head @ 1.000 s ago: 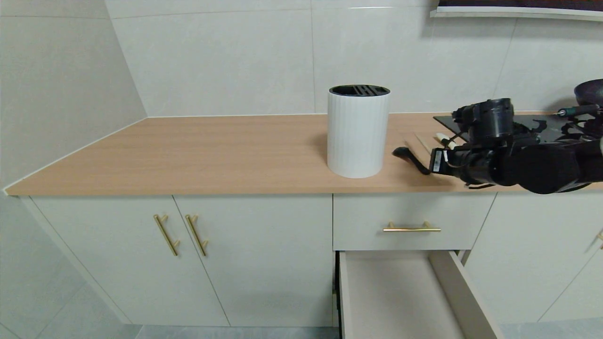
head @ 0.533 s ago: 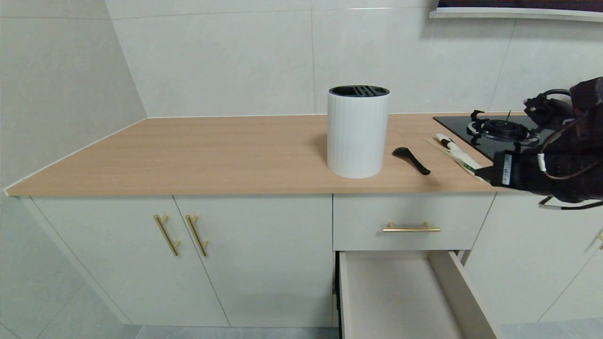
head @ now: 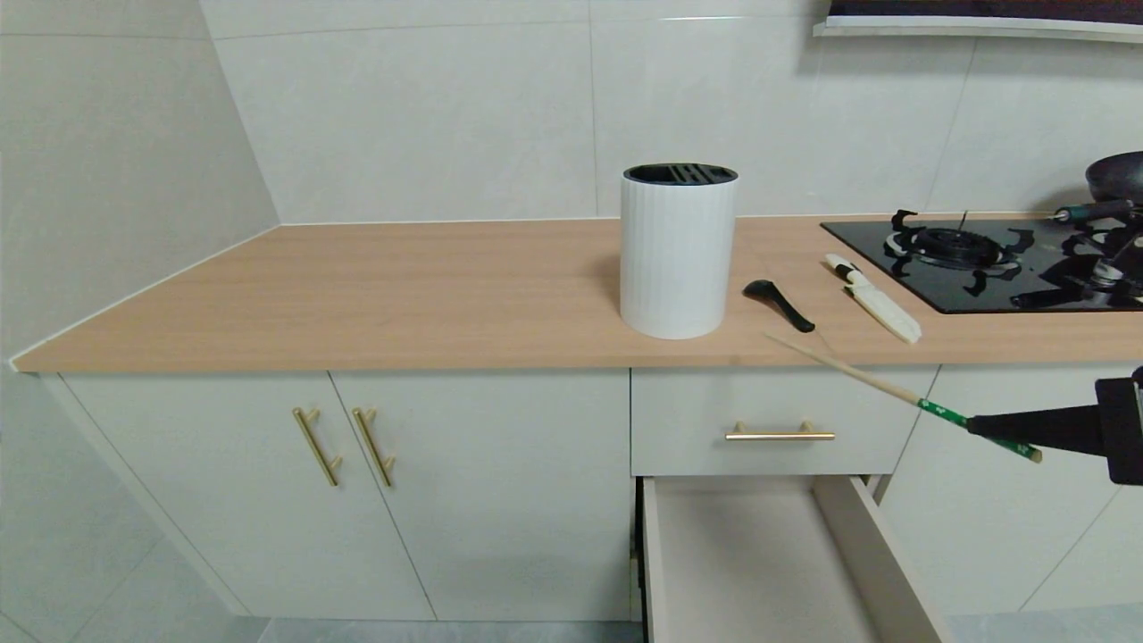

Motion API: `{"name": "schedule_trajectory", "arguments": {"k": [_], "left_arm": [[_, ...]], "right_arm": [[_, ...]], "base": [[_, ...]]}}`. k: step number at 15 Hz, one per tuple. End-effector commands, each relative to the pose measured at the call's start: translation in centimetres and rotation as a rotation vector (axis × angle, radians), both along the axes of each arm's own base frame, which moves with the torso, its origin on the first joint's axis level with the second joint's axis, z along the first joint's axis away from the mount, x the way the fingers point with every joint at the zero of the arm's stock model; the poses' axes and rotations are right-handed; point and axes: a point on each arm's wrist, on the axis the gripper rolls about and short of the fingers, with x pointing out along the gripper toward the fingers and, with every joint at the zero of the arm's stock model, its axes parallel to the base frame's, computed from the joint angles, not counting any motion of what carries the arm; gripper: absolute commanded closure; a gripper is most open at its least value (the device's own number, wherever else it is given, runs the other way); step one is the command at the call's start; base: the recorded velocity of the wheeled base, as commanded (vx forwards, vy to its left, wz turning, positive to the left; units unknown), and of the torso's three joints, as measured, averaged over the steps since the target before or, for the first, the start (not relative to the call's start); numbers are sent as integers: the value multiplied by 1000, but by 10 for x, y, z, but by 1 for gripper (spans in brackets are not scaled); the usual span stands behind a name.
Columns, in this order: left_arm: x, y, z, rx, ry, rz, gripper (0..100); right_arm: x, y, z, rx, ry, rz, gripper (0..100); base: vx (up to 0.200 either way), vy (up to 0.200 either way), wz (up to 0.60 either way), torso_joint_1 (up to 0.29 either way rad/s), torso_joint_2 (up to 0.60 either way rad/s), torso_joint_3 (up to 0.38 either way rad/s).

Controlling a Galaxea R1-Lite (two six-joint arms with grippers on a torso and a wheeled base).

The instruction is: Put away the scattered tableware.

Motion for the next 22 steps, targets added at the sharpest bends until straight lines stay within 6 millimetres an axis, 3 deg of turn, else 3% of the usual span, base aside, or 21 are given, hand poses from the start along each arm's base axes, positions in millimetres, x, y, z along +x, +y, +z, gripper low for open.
{"name": "schedule_trajectory", "arguments": {"k": [1, 12, 22], "left_arm": [[0, 0, 0, 0, 2, 0, 0], [0, 0, 0, 0, 2, 0, 0], [0, 0, 0, 0, 2, 0, 0]], "right_arm": [[-4, 1, -8, -4, 41, 55, 100], [41, 26, -61, -66, 283, 138, 100], [57, 30, -78, -89, 305, 114, 100]], "base": [[0, 0, 0, 0, 0, 0], [0, 0, 0, 0, 0, 0], [0, 0, 0, -111, 320, 203]]}}
